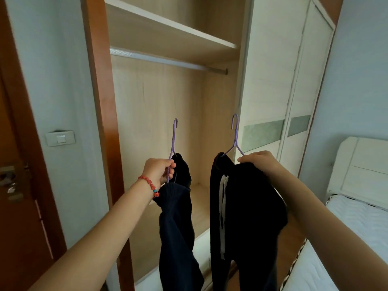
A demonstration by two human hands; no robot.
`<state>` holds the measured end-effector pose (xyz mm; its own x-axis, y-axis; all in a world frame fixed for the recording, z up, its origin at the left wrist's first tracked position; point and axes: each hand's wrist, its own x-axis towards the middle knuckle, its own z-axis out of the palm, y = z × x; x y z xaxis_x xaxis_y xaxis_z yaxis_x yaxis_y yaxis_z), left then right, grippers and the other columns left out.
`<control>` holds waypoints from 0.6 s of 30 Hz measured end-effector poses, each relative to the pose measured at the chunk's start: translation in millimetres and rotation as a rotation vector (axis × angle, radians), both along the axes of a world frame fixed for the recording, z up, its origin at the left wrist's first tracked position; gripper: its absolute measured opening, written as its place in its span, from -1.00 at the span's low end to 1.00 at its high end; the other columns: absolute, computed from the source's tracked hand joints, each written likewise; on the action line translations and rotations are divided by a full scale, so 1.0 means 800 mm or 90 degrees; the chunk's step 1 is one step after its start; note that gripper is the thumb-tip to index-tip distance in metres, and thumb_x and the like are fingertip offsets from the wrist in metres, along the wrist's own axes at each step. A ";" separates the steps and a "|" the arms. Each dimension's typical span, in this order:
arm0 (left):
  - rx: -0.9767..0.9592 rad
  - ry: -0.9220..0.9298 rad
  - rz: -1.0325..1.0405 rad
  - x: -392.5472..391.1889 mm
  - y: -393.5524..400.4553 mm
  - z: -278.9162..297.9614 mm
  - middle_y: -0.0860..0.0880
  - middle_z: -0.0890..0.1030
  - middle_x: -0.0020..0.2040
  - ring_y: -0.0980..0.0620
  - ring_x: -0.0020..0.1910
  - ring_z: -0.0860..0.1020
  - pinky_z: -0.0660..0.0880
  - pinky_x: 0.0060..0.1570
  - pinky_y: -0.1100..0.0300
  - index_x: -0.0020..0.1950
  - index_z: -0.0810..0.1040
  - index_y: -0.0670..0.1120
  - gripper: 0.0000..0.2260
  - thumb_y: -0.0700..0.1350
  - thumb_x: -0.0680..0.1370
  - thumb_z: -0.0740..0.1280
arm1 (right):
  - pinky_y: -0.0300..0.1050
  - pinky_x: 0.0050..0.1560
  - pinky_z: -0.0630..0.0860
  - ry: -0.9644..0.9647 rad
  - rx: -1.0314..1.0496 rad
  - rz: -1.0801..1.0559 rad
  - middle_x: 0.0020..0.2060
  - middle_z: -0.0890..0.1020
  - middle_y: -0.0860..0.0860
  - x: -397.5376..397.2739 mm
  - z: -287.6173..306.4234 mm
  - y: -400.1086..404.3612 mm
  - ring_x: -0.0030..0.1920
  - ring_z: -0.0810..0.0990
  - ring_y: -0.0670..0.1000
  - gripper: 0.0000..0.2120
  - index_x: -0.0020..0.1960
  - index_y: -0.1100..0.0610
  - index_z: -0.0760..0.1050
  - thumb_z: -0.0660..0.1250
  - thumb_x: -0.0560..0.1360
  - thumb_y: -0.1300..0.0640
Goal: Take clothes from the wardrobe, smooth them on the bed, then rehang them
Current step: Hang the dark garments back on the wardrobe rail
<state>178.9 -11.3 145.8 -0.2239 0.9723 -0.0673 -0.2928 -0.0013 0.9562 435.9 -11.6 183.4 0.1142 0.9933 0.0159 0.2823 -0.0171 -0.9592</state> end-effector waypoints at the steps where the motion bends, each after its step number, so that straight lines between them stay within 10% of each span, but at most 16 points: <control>1: 0.006 0.002 -0.013 -0.006 0.022 -0.001 0.02 0.45 -0.71 0.19 -0.75 0.35 0.27 -0.71 0.42 -0.30 0.41 -0.24 -0.74 -0.35 0.57 0.09 | -0.38 -0.61 0.42 -0.002 -0.003 -0.012 -0.33 0.62 0.10 -0.007 0.001 0.012 -0.41 0.61 -0.04 -0.78 -0.12 0.32 0.59 0.45 0.35 0.17; 18: 0.079 -0.028 -0.086 -0.045 0.269 0.032 -0.12 0.42 -0.39 0.18 -0.75 0.36 0.30 -0.69 0.42 -0.33 0.44 -0.23 -0.75 -0.34 0.55 0.18 | -0.38 -0.64 0.40 0.007 0.028 -0.158 -0.29 0.55 0.09 -0.075 0.061 0.172 -0.29 0.56 -0.03 -0.80 -0.08 0.30 0.50 0.38 0.44 0.16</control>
